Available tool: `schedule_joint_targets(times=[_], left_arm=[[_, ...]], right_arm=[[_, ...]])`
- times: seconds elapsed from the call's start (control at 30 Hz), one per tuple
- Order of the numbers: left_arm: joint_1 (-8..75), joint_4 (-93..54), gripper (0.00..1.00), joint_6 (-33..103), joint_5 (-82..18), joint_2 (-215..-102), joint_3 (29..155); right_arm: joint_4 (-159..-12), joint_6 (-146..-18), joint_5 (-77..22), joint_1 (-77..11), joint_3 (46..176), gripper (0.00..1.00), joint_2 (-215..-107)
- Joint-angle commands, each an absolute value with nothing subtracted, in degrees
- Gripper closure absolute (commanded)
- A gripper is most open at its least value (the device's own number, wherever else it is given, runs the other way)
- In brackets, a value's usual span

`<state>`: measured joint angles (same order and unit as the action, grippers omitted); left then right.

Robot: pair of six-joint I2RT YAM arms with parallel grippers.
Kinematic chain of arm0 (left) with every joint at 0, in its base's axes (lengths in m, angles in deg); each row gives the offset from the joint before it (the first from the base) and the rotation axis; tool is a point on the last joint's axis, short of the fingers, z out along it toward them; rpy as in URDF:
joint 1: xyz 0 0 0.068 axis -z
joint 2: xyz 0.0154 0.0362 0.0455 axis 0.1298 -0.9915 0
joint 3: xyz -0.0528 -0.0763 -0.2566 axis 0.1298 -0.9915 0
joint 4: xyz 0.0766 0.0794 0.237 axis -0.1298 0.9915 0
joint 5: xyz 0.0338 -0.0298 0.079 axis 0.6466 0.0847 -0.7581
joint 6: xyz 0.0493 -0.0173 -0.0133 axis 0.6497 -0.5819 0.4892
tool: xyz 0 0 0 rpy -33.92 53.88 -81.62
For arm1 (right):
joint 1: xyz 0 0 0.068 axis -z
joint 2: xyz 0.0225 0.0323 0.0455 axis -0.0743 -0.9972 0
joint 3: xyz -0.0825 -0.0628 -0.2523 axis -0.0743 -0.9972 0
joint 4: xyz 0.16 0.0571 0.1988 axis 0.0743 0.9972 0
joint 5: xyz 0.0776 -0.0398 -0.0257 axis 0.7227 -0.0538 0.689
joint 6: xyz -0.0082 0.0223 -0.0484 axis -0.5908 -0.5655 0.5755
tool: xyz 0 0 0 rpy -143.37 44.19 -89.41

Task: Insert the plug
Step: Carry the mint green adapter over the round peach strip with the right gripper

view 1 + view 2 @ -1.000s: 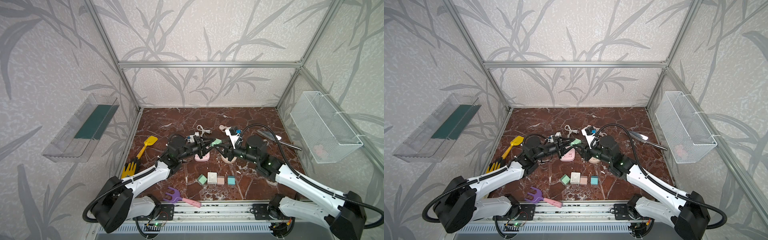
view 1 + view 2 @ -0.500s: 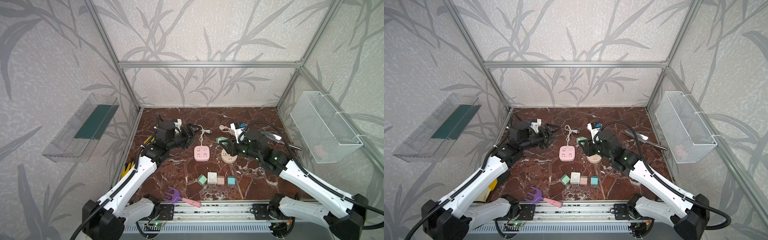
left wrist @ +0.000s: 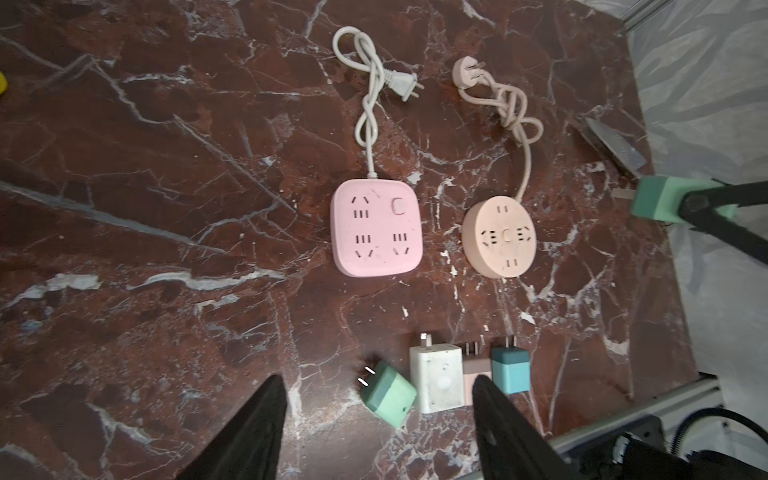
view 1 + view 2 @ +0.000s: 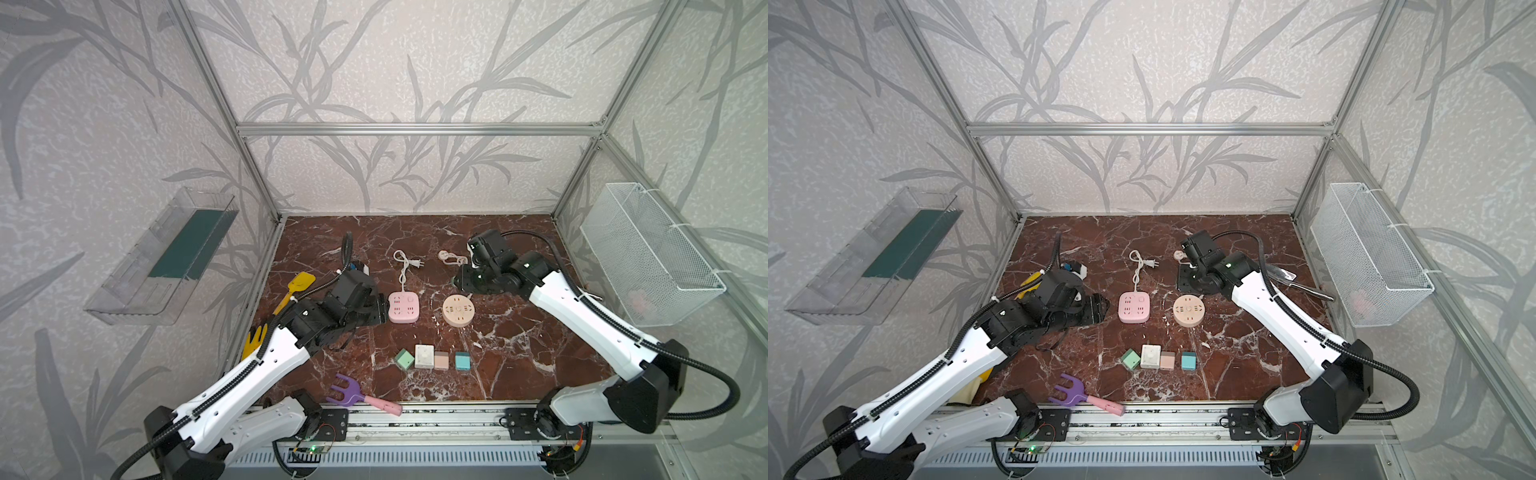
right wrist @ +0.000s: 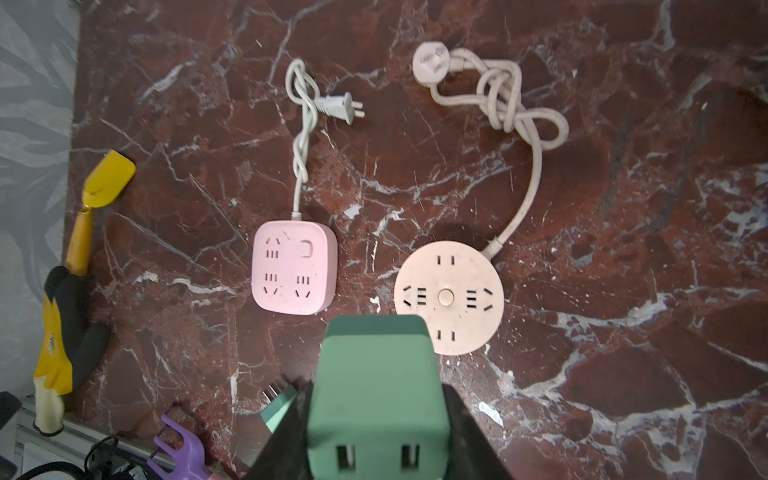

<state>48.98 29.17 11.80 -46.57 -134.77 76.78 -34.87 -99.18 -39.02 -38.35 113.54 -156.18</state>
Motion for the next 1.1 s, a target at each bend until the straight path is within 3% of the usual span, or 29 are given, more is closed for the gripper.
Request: schedule_joint_targets(times=[0.0, 0.43, 0.7, 1.07], left_arm=[[50.8, 32.8, 0.32, 14.6, -51.9, -135.5, 75.5], [53.4, 25.4, 0.33, 15.1, -45.6, -140.3, 73.7], [54.6, 23.9, 0.34, 14.9, -45.0, -142.7, 74.6], [55.0, 23.4, 0.34, 15.0, -44.6, -143.9, 75.4]], right_arm=[[-30.5, -97.4, -40.2, -37.2, 115.4, 1.00, -159.3], [-31.8, -94.5, -34.1, -34.6, 116.6, 1.00, -167.8], [-24.4, -91.2, -37.7, -34.1, 124.3, 1.00, -176.2], [-25.2, -90.7, -39.6, -34.1, 124.8, 1.00, -178.6]])
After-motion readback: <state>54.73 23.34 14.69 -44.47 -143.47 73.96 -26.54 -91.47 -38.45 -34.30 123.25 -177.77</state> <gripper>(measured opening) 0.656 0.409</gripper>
